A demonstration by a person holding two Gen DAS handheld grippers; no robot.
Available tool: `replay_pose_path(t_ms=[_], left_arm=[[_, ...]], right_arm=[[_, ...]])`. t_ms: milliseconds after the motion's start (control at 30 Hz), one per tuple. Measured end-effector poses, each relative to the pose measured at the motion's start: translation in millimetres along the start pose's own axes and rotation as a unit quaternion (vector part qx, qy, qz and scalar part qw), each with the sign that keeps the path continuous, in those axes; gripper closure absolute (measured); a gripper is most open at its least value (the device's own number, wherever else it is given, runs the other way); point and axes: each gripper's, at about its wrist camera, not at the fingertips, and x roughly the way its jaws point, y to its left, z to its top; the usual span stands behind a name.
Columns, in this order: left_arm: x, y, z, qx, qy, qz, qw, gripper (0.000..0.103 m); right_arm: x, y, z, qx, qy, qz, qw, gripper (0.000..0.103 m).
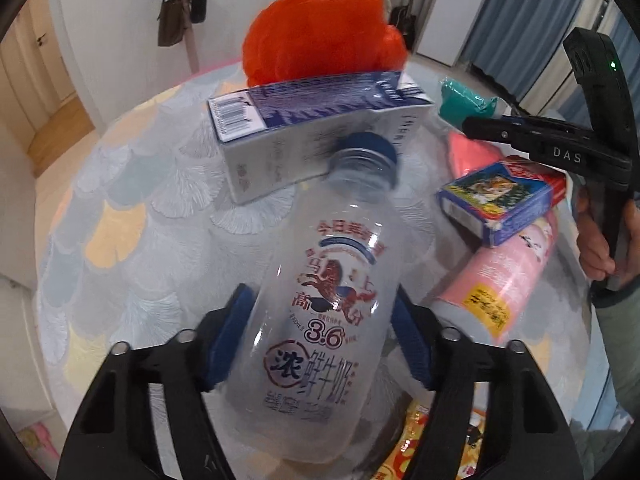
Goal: Collect trash
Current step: 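Grasp the clear milk bottle with left tool while right tool grasps teal packet, then carry both items over the blue basket and open both tools to drop them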
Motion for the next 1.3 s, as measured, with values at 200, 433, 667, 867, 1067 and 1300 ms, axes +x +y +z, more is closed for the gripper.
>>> replay_pose_path(t_ms=[200, 433, 667, 867, 1067, 1300], left_arm=[[-26.8, -6.8, -15.1, -0.003, -0.043, -0.013, 0.9990, 0.049], [-76.7, -29.7, -2.8, 0.007, -0.132, -0.054, 0.9897, 0.050], [-97.7, -95.5, 33.7, 0.036, -0.180, -0.080, 0.9797, 0.050], [-81.6, -158.0, 90.0, 0.039, -0.195, -0.106, 0.9742, 0.050], [-38.1, -205.8, 125.8, -0.004, -0.174, -0.146, 0.9739, 0.049], [26.8, -268.5, 151.7, 0.001, -0.124, -0.157, 0.9799, 0.049]], right_arm=[[-29.4, -4.3, -1.7, 0.008, -0.040, -0.001, 0.999, 0.079], [-74.6, -14.6, -4.3, 0.013, -0.095, -0.026, 0.995, 0.079], [-129.9, -44.5, -13.1, 0.046, -0.157, -0.071, 0.984, 0.079], [-168.8, -89.7, -27.0, 0.088, -0.190, -0.115, 0.971, 0.079], [-180.5, -149.7, -48.6, 0.142, -0.177, -0.149, 0.962, 0.079], [-150.2, -236.6, -89.7, 0.263, -0.095, -0.157, 0.947, 0.079]])
